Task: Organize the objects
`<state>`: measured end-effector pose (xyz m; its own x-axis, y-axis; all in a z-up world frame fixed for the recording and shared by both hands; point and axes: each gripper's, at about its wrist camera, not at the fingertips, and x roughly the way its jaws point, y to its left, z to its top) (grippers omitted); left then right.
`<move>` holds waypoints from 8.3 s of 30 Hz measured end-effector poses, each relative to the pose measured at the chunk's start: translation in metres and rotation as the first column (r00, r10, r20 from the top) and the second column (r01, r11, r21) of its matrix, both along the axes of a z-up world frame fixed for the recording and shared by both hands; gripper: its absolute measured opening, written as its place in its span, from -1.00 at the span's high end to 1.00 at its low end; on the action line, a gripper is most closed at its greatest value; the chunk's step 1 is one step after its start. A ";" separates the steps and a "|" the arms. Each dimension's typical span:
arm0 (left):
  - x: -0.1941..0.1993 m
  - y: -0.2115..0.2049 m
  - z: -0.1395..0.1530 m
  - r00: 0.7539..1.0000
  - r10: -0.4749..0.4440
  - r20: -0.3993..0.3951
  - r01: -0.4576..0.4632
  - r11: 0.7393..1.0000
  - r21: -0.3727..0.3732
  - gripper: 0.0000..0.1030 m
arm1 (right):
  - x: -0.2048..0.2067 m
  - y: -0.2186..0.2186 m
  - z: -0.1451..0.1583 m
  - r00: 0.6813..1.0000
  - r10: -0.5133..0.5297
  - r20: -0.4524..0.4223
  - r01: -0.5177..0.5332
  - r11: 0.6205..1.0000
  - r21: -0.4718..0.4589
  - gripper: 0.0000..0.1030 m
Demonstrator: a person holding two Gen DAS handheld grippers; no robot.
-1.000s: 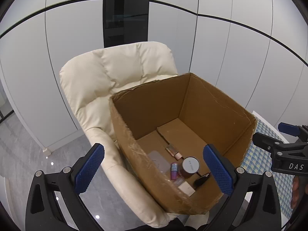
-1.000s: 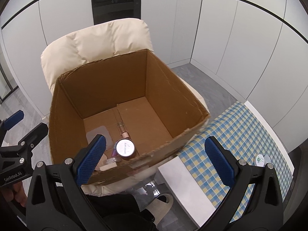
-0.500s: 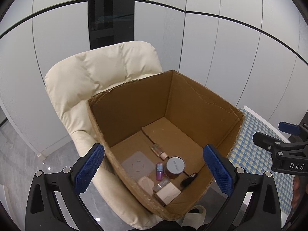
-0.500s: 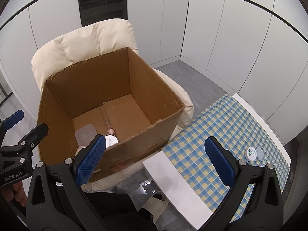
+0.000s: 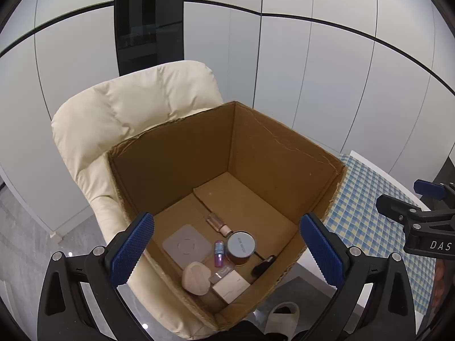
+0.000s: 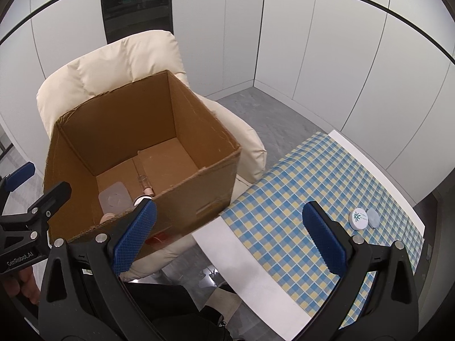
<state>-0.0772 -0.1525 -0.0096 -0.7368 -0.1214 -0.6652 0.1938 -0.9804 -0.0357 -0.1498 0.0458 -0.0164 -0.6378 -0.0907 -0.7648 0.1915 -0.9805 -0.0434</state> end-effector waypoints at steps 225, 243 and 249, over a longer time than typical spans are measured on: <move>-0.241 0.437 -0.206 0.755 -0.580 0.307 0.590 0.805 0.071 -0.12 | -0.067 0.403 -0.219 0.922 -0.340 0.186 0.337 0.940 0.046 -0.85; -0.237 0.385 -0.203 0.794 -0.492 0.357 0.491 0.865 0.100 -0.12 | -0.144 0.371 -0.221 0.952 -0.239 0.193 0.241 0.970 0.013 0.27; -0.222 0.379 -0.193 0.796 -0.481 0.367 0.481 0.871 0.099 -0.12 | -0.118 0.363 -0.215 0.929 -0.295 0.222 0.305 0.952 -0.007 0.27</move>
<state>-0.2993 0.2265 -0.2030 -0.4009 0.1838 -0.8975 -0.3041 -0.9508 -0.0589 -0.2683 0.4084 -0.2315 -0.4601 0.0451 -0.8867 -0.1116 -0.9937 0.0073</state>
